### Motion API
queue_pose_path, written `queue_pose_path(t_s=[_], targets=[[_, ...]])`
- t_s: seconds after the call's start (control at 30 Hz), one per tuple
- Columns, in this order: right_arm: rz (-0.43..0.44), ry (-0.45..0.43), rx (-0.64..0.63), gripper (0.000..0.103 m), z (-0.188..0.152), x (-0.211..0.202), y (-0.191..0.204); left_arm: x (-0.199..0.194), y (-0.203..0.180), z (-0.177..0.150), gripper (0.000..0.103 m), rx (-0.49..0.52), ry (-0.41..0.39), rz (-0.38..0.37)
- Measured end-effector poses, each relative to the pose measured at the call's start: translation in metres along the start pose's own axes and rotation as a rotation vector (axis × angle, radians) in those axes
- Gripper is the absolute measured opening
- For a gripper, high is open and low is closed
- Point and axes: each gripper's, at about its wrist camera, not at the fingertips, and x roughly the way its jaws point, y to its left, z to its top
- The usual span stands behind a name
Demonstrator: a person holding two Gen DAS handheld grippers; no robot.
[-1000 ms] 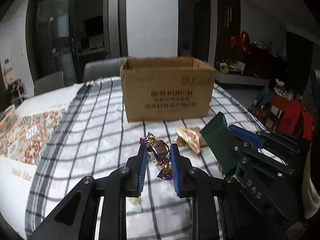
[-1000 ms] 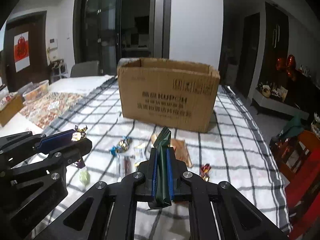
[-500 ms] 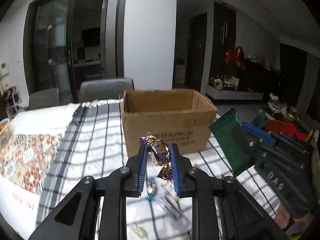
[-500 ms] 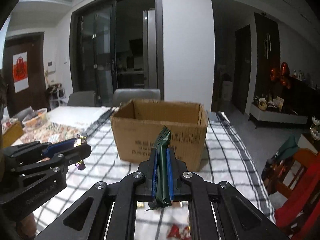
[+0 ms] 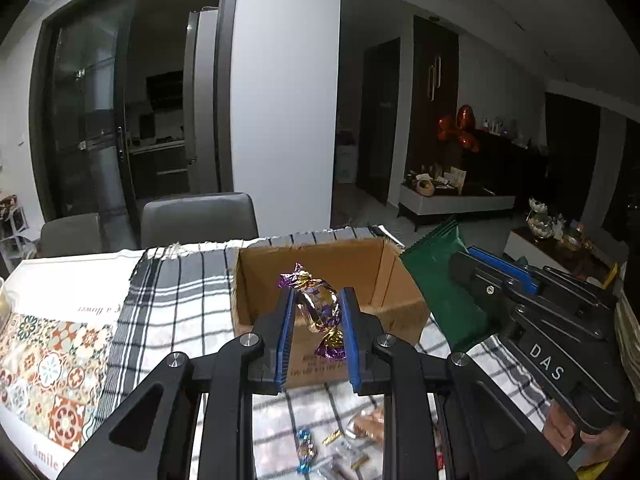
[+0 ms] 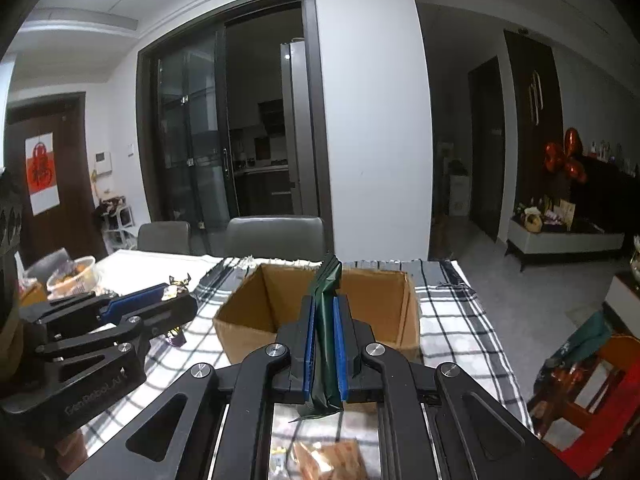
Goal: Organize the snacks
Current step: 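Carry the purple candy and green packet over the box with both grippers, then open both grippers to drop the candy and green packet into the box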
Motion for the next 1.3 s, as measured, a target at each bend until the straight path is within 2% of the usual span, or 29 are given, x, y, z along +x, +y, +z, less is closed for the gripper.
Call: queue_pose_path(t_s=[0.13,0.33,0.77,0.8,0.83,0.87,0.9,0.97,1.0,1.3], targets=[[-0.004,0.004,0.011,0.010,0.017,0.017,-0.009,0.017,0.002,0.020,0.023,0.006,-0.005,-0.003],[-0.004,0.044,0.033,0.010,0.035,0.050,-0.021,0.048,0.009,0.043,0.023,-0.006,0.029,-0.039],[-0.050,0.120,0.011,0.010,0.042,0.113,-0.034,0.120,0.024,0.056,0.025,-0.033,0.135,-0.062],[-0.058,0.125,0.015,0.010,0.043,0.116,-0.034,0.122,0.024,0.057,0.029,-0.030,0.139,-0.057],[-0.059,0.131,0.022,0.011,0.041,0.120,-0.037,0.125,0.024,0.056,0.041,-0.025,0.144,-0.044],[-0.056,0.146,0.027,0.016,0.041,0.123,-0.039,0.127,0.024,0.055,0.050,-0.021,0.146,-0.028],[-0.065,0.154,0.031,0.028,0.040,0.124,-0.041,0.128,0.025,0.055,0.055,-0.019,0.143,-0.015],[-0.091,0.150,0.042,0.040,0.037,0.122,-0.045,0.124,0.025,0.051,0.057,-0.008,0.137,0.005],[-0.091,0.148,0.045,0.040,0.035,0.118,-0.048,0.122,0.024,0.049,0.061,-0.003,0.137,0.010],[-0.071,0.134,0.060,0.040,0.021,0.074,-0.050,0.078,0.007,0.035,0.066,0.034,0.098,-0.015]])
